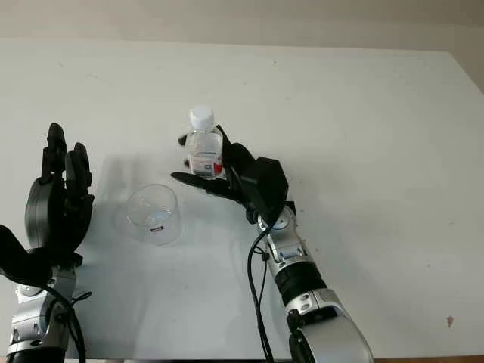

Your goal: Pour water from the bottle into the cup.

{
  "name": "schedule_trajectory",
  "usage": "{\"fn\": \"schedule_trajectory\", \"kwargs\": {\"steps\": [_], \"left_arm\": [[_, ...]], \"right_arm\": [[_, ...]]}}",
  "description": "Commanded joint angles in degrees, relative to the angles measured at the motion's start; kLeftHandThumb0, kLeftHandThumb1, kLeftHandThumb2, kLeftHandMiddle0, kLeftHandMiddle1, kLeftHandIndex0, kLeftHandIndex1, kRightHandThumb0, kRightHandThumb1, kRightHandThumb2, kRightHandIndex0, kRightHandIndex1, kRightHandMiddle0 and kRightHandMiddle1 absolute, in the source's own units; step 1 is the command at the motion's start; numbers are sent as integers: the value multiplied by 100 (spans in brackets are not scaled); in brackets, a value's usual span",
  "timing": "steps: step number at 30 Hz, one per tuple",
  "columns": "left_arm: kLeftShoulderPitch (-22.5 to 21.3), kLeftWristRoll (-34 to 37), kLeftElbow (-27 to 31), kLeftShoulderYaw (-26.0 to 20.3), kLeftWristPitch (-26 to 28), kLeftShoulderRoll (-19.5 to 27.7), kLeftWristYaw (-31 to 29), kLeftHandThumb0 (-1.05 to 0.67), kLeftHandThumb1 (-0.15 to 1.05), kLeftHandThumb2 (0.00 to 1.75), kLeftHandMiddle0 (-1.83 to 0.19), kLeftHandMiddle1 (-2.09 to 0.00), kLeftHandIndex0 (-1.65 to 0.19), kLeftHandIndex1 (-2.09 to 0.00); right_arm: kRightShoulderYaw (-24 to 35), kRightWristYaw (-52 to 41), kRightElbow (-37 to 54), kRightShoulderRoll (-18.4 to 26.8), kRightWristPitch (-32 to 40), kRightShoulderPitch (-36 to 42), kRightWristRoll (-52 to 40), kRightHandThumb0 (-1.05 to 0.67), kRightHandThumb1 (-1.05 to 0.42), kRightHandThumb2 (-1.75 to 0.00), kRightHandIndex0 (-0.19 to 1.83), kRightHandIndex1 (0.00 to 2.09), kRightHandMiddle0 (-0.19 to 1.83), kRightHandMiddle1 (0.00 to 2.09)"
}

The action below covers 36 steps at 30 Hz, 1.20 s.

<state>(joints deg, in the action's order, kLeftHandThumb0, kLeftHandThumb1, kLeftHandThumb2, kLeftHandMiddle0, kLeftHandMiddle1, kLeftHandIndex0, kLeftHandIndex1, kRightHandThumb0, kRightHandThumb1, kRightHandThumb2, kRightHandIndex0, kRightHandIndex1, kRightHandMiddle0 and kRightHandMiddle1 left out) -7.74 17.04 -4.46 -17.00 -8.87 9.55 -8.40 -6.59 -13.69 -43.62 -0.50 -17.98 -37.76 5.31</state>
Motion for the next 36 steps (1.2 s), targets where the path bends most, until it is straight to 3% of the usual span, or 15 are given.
{"fn": "schedule_trajectory", "kwargs": {"steps": [1,2,7,11,14,17,21,24,26,29,36], "left_arm": [[-94,-51,-14,7,-78,-13,25,-71,105,57,17,-5,19,-3],[-99,-57,-21,10,-87,-13,31,-71,105,57,17,-6,19,-3],[-128,-55,-75,0,-103,2,23,-71,105,57,17,-5,19,-3],[-137,-47,-108,-15,-135,2,19,-71,105,57,18,-5,19,-2],[-166,-42,-142,-22,-154,3,28,-71,105,57,17,-5,19,-3],[-192,-30,-203,-30,-201,12,0,-71,105,56,18,-5,19,-2],[-200,-60,-234,-21,-222,23,9,-71,105,56,17,-5,19,-3],[-203,-45,-229,-21,-208,26,-3,-72,105,56,17,-5,19,-3],[-197,-44,-217,-18,-202,34,-13,-72,105,56,17,-5,19,-3],[-192,-36,-207,-19,-207,30,-22,-71,105,56,18,-5,19,-2],[-195,-54,-204,0,-191,8,0,-71,105,56,16,-6,18,-3]], "right_arm": [[-160,123,-55,57,-215,-74,241,-45,-104,-13,78,209,46,209],[-196,170,-90,73,-302,-85,318,-46,-104,-23,92,209,60,209],[-273,305,-225,122,-342,-158,508,-46,-105,-43,127,209,92,209],[-254,442,-371,130,-440,-217,569,-44,-105,-56,172,209,133,209],[-198,655,-542,154,-512,-302,597,-41,-105,-62,182,209,170,209],[-128,877,-682,205,-462,-451,611,-40,-105,-65,183,209,182,209],[-53,1147,-910,399,-638,-735,661,-37,-105,-65,183,209,183,209],[13,1386,-1170,596,-823,-1059,713,-36,-105,-61,182,209,154,209],[1,1525,-1350,785,-990,-1293,829,-35,-105,-58,162,209,122,209],[-70,1743,-1563,1047,-1199,-1616,1079,-38,-105,-53,136,209,96,209],[-550,2408,-1796,1473,-1780,-2137,1956,-40,-105,-45,110,209,75,209]]}}
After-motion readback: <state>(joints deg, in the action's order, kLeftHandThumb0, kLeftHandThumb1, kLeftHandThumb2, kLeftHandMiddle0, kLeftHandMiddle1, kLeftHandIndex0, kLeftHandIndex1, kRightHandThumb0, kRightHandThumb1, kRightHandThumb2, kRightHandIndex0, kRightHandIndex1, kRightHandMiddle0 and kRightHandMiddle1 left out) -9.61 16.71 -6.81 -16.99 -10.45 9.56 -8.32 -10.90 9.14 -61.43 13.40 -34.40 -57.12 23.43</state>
